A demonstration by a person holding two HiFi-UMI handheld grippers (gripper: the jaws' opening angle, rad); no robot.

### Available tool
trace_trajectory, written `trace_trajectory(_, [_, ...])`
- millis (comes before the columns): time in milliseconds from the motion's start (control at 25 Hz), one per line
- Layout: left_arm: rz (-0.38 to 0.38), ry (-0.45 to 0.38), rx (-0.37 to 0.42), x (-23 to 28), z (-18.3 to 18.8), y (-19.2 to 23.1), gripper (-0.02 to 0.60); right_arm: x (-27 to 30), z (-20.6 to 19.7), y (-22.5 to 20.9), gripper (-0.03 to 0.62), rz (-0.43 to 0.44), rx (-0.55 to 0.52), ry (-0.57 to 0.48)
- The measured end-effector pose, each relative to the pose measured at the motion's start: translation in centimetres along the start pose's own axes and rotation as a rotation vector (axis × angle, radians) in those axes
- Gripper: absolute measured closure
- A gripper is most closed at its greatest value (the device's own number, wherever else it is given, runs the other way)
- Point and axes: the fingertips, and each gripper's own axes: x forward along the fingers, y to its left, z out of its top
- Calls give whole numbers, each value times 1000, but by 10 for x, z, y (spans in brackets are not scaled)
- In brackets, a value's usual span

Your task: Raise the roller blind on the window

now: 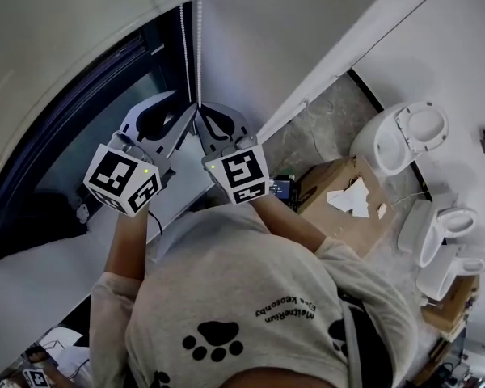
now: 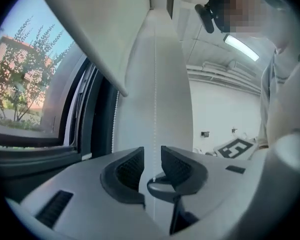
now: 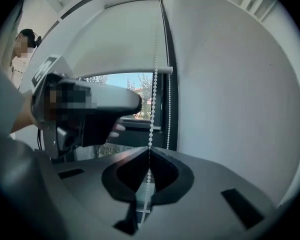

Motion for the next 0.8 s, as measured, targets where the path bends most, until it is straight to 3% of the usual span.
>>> trace_trajectory(320, [0,-72,119,23,68,-4,488,2,1,-1,585,0,-14,-5])
trace_trajectory(400, [13,-79,146,27,79,-4,526,2,0,0,585,1,-15,-4])
trace_trajectory(520, [7,-66,156,34,81,-5,568,2,-1,-1,585,-1,-6,-5])
trace_trajectory(800, [38,-64,108,33,61,3,572,10,-20,-4,585,-15,-25,20])
